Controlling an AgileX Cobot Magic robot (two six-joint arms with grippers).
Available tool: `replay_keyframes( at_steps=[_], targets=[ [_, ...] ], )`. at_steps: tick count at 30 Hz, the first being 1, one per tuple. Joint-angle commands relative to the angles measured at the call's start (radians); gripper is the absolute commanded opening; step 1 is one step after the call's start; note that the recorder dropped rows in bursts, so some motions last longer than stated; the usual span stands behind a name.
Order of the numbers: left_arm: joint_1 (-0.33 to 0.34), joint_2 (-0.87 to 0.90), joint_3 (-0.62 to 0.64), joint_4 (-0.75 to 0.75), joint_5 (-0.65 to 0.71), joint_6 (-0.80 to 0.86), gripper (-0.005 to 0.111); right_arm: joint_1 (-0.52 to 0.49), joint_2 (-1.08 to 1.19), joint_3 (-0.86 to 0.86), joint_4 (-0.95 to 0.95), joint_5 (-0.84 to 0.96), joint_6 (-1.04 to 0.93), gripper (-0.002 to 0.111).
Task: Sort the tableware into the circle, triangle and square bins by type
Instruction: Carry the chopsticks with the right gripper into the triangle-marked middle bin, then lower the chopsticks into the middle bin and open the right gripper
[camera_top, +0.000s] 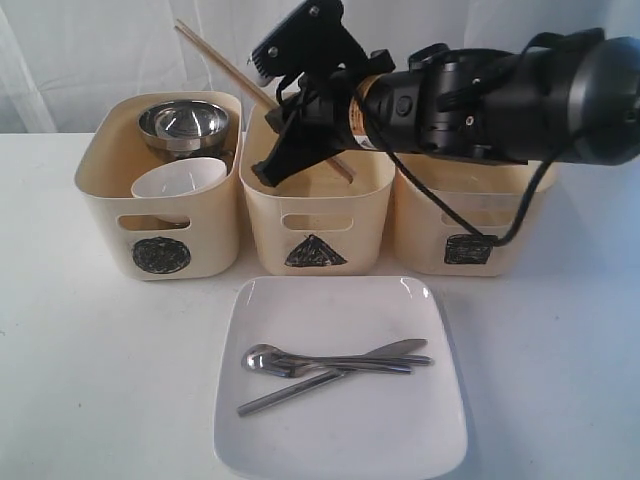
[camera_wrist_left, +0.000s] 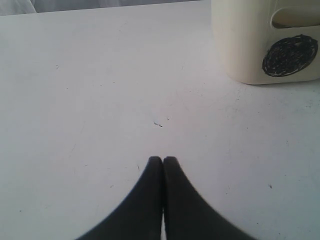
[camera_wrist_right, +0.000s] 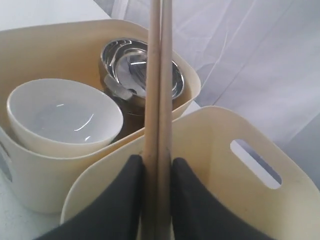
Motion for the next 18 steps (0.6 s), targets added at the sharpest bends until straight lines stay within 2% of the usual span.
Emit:
replay_keyframes(
  at_steps=[1,6,10,18],
  targets=[
    [-0.005,-0.004,0.004,-0.010,0.004,-0.006,0.000,-0.023,0.065,-0.067,0.051,0.038,-0.007,0.003],
    [-0.005,-0.004,0.004,-0.010,0.004,-0.006,0.000,-0.070,0.100,-0.114,0.065,0.054,-0.001,0.003],
    [-0.005,-0.004,0.004,-0.010,0.004,-0.006,0.000,-0.107,0.126,-0.125,0.171,0.054,0.026,0.003],
    [-0.005,-0.004,0.004,-0.010,0.004,-0.006,0.000,-0.113,0.157,-0.125,0.194,0.049,0.018,0.003]
  ],
)
